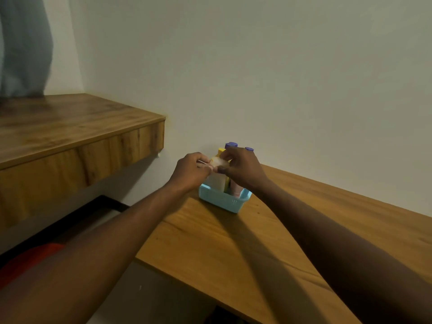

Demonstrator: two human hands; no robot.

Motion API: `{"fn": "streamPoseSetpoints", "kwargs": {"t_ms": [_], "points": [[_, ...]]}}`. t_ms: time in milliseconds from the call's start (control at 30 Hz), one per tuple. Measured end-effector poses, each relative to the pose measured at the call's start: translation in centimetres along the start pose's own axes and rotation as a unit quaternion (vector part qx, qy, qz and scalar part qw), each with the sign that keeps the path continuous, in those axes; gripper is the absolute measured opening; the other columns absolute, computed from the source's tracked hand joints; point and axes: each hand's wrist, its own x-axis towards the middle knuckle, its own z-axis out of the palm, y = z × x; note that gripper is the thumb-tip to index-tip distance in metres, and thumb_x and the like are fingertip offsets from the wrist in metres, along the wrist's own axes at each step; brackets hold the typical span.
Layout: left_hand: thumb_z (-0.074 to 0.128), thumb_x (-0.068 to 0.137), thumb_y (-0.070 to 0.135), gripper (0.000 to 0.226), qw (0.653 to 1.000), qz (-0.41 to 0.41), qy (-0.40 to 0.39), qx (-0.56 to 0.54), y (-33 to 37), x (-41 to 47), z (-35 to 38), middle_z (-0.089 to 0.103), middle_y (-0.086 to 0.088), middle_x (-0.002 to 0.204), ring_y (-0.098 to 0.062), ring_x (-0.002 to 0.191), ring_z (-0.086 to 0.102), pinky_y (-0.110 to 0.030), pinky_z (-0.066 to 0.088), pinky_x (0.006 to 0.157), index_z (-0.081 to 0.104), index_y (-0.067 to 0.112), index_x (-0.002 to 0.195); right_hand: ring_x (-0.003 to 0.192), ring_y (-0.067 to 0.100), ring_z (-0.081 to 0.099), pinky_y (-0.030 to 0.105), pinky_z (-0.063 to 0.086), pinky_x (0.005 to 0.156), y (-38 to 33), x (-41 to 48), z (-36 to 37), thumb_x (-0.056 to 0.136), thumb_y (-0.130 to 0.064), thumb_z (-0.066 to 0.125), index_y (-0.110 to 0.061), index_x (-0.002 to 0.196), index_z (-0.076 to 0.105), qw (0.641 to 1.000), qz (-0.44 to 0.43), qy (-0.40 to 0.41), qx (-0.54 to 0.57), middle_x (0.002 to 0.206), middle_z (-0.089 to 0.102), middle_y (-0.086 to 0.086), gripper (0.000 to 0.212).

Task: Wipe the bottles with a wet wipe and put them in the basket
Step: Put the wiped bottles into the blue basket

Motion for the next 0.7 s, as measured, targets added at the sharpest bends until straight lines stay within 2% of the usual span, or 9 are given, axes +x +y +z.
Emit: {"fn": "streamPoseSetpoints", "kwargs": {"t_ms": [200,300,500,567,700], "points": [[0.068,0.095,0.013,0.033,1.000,0.009,-0.011,0.020,-0.5,0.2,0.6,0.064,-0.006,0.119,-0.018,0.098,0.065,-0.021,0.055,0.076,0.064,0.014,0.127,0.088,0.008,0.062,0.022,0.052,0.072,0.6,-0.6,0.6,0.078,-0.027,0.088,-0.013,0.110,0.072,1.000,0.006,0.006,0.013,0.110,0.073,-0.001,0.038],[0.068,0.095,0.015,0.035,1.000,0.010,-0.014,0.022,-0.5,0.3,0.7,0.066,-0.009,0.124,-0.020,0.101,0.066,-0.020,0.054,0.074,0.062,0.013,0.130,0.087,0.009,0.058,0.013,0.039,0.064,0.4,-0.8,0.6,0.080,-0.026,0.086,-0.014,0.110,0.072,1.000,0.005,0.015,-0.007,0.111,0.069,0.000,0.036],[0.068,0.097,0.018,0.041,0.999,0.009,-0.021,0.036,-0.1,0.1,0.9,0.063,-0.011,0.131,-0.021,0.106,0.064,-0.023,0.054,0.078,0.056,0.014,0.136,0.088,0.009,0.050,0.011,0.030,0.061,0.2,-1.1,0.6,0.083,-0.028,0.084,-0.016,0.116,0.071,0.999,0.010,0.017,-0.050,0.116,0.061,0.003,0.038],[0.068,0.097,0.018,0.042,0.999,0.010,-0.019,0.041,0.1,-0.1,0.8,0.062,-0.011,0.133,-0.020,0.105,0.062,-0.023,0.054,0.080,0.055,0.014,0.136,0.090,0.009,0.049,0.013,0.031,0.062,0.2,-1.5,0.4,0.086,-0.031,0.081,-0.017,0.120,0.069,0.998,0.012,0.015,-0.053,0.117,0.059,0.001,0.040],[0.067,0.097,0.015,0.041,0.998,0.037,-0.005,0.051,0.9,-0.7,0.5,0.063,-0.009,0.132,-0.015,0.103,0.059,-0.014,0.048,0.070,0.055,0.013,0.137,0.096,0.013,0.060,0.027,0.049,0.075,0.3,-2.6,-0.8,0.094,-0.037,0.068,-0.020,0.122,0.068,0.998,0.009,0.030,-0.056,0.119,0.060,-0.001,0.033]]}}
